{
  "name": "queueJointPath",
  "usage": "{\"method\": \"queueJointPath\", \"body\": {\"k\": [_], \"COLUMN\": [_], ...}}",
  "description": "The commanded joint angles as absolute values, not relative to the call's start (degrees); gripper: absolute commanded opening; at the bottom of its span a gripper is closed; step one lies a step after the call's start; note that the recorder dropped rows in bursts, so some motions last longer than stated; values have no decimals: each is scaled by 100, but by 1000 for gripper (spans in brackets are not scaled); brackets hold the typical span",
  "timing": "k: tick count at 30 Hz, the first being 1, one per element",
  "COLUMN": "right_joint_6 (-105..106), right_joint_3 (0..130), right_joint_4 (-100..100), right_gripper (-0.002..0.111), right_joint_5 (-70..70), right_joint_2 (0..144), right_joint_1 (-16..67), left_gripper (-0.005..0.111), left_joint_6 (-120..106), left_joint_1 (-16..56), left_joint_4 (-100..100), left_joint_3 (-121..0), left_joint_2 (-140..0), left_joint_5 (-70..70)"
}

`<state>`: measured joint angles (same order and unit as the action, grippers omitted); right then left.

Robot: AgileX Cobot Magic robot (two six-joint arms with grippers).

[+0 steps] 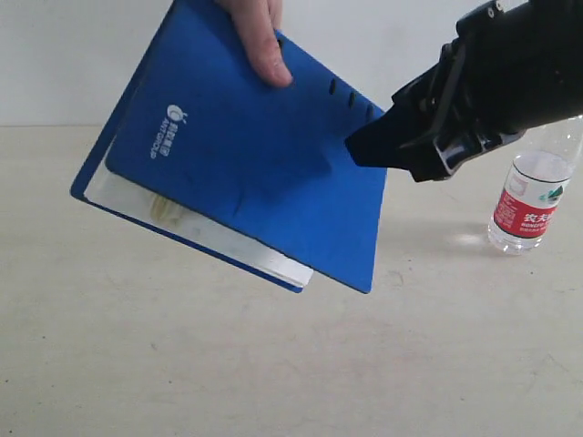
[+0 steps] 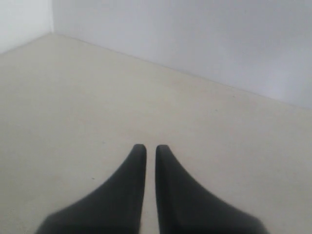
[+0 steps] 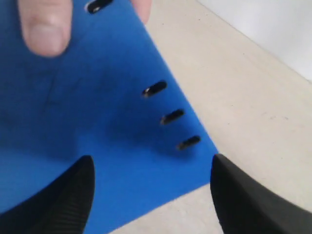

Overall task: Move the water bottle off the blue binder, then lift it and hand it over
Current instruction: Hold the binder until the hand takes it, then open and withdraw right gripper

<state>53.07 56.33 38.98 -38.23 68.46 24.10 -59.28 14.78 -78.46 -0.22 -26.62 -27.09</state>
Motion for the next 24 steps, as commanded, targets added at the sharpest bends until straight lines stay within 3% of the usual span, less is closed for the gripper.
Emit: {"method": "queueJointPath", "body": {"k": [1,8,14,24], "right_joint_6": [5258,5136,4560,3947], "right_joint_3": [5667,5667,5667,5667], "right_joint_4": [3912,3843,3146,1574], "right_gripper": [62,62,62,62], "right_joint_5": [-3983,-3998,-4215,-4224], "right_joint_2": [6799,6799,6799,6474], "right_joint_1": [2394,2394,2394,2394], "left_gripper": [7,7,7,7], "left_joint_6": [-5871,-5871,-6344,-7351], "left_joint_1": [1526,1526,1526,1526], "left_joint_4": [-7657,-7574,-7556,-6779], "left_joint_3": [-86,-288,-298,-486], "left_joint_2": [-2673,-2673,-2673,-2584], "left_joint_5": [-3455,-3624,-4923,-4960]}}
